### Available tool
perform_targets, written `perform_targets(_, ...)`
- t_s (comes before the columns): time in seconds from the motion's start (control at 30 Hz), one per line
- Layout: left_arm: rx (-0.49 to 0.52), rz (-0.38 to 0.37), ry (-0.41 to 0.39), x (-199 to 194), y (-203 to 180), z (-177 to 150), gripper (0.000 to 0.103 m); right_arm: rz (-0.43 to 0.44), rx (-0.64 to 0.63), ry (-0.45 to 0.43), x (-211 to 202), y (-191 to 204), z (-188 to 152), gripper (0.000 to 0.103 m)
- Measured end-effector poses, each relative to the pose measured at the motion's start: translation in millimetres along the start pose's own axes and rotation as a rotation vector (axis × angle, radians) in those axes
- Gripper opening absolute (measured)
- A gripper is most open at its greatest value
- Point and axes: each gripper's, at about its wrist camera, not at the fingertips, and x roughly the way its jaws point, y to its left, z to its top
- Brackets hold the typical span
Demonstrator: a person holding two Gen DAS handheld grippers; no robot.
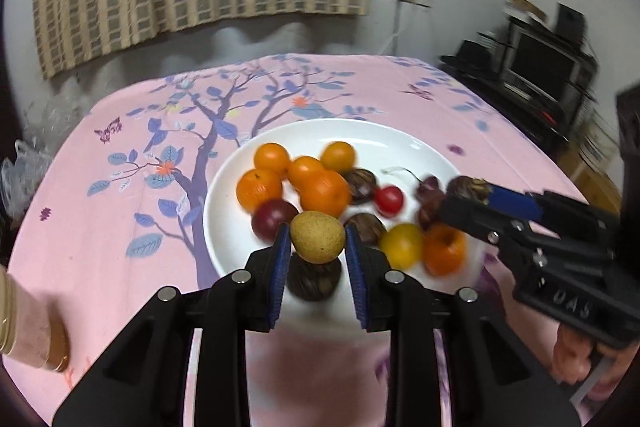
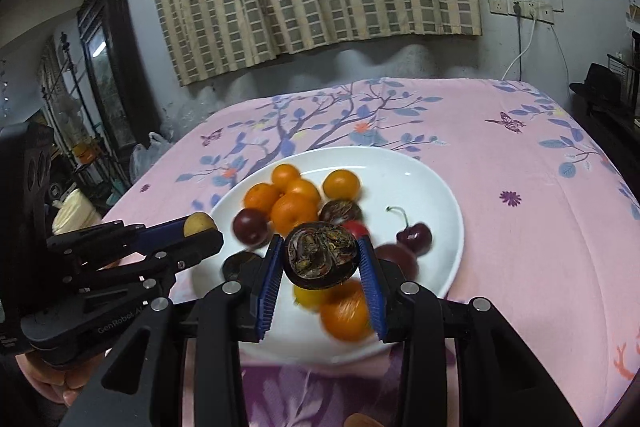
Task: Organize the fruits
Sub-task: 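Place the purple fruit on the plate with the right tool while the left tool drops a yellow plum, then grasp a red tomato with the right tool while the left tool grasps a dark cherry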
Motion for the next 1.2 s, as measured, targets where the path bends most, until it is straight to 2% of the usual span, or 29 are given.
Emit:
perform_targets(0.03, -0.022, 0.015, 0.013, 10.4, 4.7, 5.2, 0.027, -0.003, -0.002, 0.001, 4.2, -1.2, 2.5, 0.038)
perform_targets(0.07, -0.038, 0.032, 0.025, 15.7, 6.7, 7.6, 0.035, -0.004, -0.004, 0.002, 9.0, -3.0, 4.7, 0.038)
perform_targets(0.1, -0.053, 0.058, 0.043, 21.7, 10.3, 9.3, 0.045, -0.001, 0.001, 0.004, 12.9, -5.8, 6.7, 0.04)
perform_targets(0.13, -0.062, 0.076, 0.042, 24.2, 13.0, 9.8, 0.063, 0.01, 0.008, 0.007, 14.1, -8.0, 7.2, 0.044)
perform_targets(0.2, -0.062, 0.107, -0.008, 12.2, 14.2, 6.6, 0.073, 0.013, 0.012, 0.009, 8.8, -8.1, 4.4, 0.046)
perform_targets(0.27, -0.034, 0.142, -0.03, -1.9, 12.2, -2.0, 0.091, 0.029, 0.005, 0.011, -2.7, -3.6, 1.0, 0.053)
perform_targets(0.33, -0.018, 0.167, -0.041, -20.9, 11.8, -11.7, 0.097, 0.065, -0.003, 0.021, -18.3, 2.4, -6.8, 0.062)
perform_targets(0.43, -0.031, 0.174, -0.039, -47.1, 17.4, -35.9, 0.098, 0.088, -0.047, 0.083, -39.6, 13.7, -29.0, 0.062)
perform_targets(0.6, -0.048, 0.157, 0.011, -69.2, 21.3, -78.8, 0.098, 0.053, -0.119, 0.216, -68.8, 30.2, -84.5, 0.062)
perform_targets(0.73, -0.09, 0.141, 0.048, -74.5, 26.2, -103.3, 0.098, 0.024, -0.161, 0.317, -76.3, 38.2, -122.8, 0.049)
perform_targets(0.8, -0.123, 0.124, 0.066, -76.0, 29.0, -107.3, 0.098, 0.032, -0.168, 0.331, -80.2, 40.9, -130.6, 0.049)
perform_targets(0.9, -0.159, 0.105, 0.045, -81.2, 33.6, -108.9, 0.098, 0.009, -0.179, 0.332, -83.6, 45.1, -131.0, 0.049)
perform_targets(0.97, -0.166, 0.105, 0.037, -84.0, 34.4, -109.4, 0.098, 0.029, -0.175, 0.366, -80.6, 46.8, -132.1, 0.048)
perform_targets(1.03, -0.167, 0.104, 0.031, -85.0, 34.6, -109.7, 0.098, 0.053, -0.162, 0.421, -73.4, 47.3, -136.4, 0.04)
perform_targets(1.07, -0.167, 0.106, 0.028, -86.1, 34.9, -109.8, 0.098, 0.028, -0.187, 0.405, -74.7, 49.7, -137.5, 0.032)
perform_targets(1.13, -0.169, 0.103, 0.024, -88.1, 34.6, -109.3, 0.098, 0.032, -0.187, 0.378, -79.1, 48.5, -134.0, 0.031)
perform_targets(1.2, -0.167, 0.092, 0.025, -89.2, 32.5, -109.5, 0.098, 0.088, -0.11, 0.306, -85.1, 37.3, -119.1, 0.03)
